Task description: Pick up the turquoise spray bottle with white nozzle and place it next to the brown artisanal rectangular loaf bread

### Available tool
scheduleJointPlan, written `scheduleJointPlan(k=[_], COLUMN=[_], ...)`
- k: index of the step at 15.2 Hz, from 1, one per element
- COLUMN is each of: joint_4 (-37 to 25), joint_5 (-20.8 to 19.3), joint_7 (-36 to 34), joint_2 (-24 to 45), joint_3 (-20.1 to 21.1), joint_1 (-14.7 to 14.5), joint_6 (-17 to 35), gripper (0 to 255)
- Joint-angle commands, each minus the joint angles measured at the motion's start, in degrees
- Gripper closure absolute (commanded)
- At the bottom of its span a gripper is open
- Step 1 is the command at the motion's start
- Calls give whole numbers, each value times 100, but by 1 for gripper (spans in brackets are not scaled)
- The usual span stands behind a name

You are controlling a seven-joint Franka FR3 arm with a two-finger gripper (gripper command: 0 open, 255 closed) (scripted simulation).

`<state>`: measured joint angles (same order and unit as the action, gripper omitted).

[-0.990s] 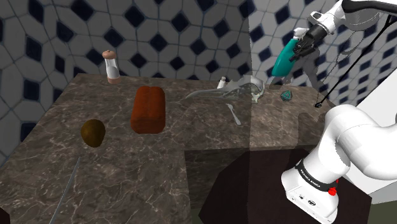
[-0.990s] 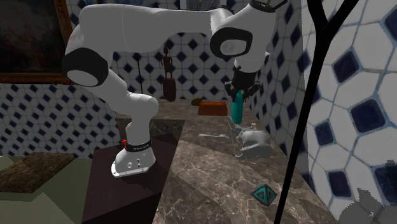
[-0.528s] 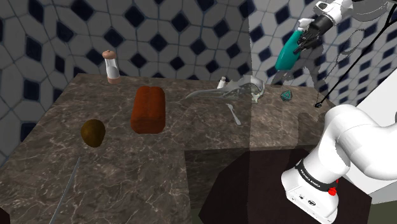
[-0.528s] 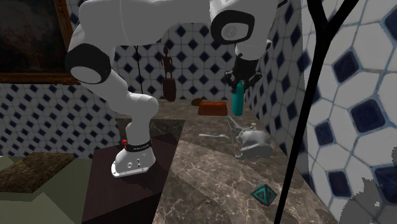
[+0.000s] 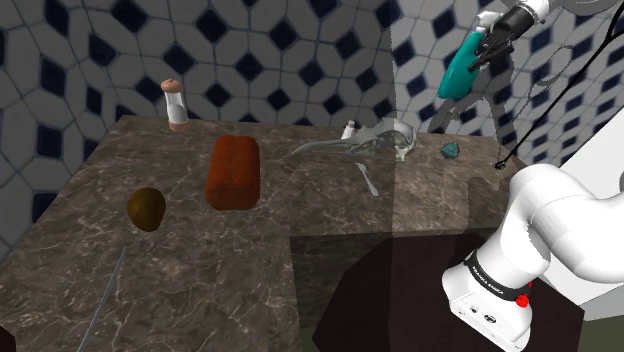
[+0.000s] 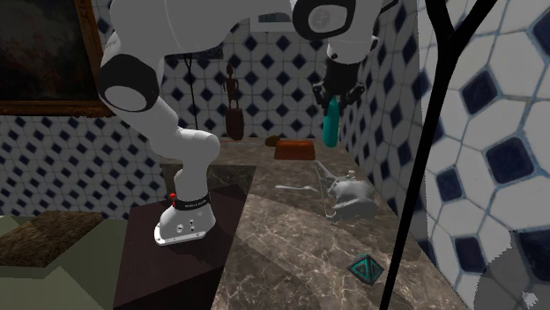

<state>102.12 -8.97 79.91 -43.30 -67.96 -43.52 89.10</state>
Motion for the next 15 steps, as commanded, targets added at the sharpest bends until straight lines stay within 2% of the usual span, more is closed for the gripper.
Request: scheduleJointPlan(k=[1,4,8,15], joint_4=[-178,356,959,1744], joint_5=[32,144,285,543], joint_7=[-14,-331,-767,-1531], joint_2=[42,7,-44,-47], joint_3=[-3,483,1060,1902], joint_1=[-58,213,433,510], joint_6=[-129,181,577,1257], gripper=[255,255,255,255])
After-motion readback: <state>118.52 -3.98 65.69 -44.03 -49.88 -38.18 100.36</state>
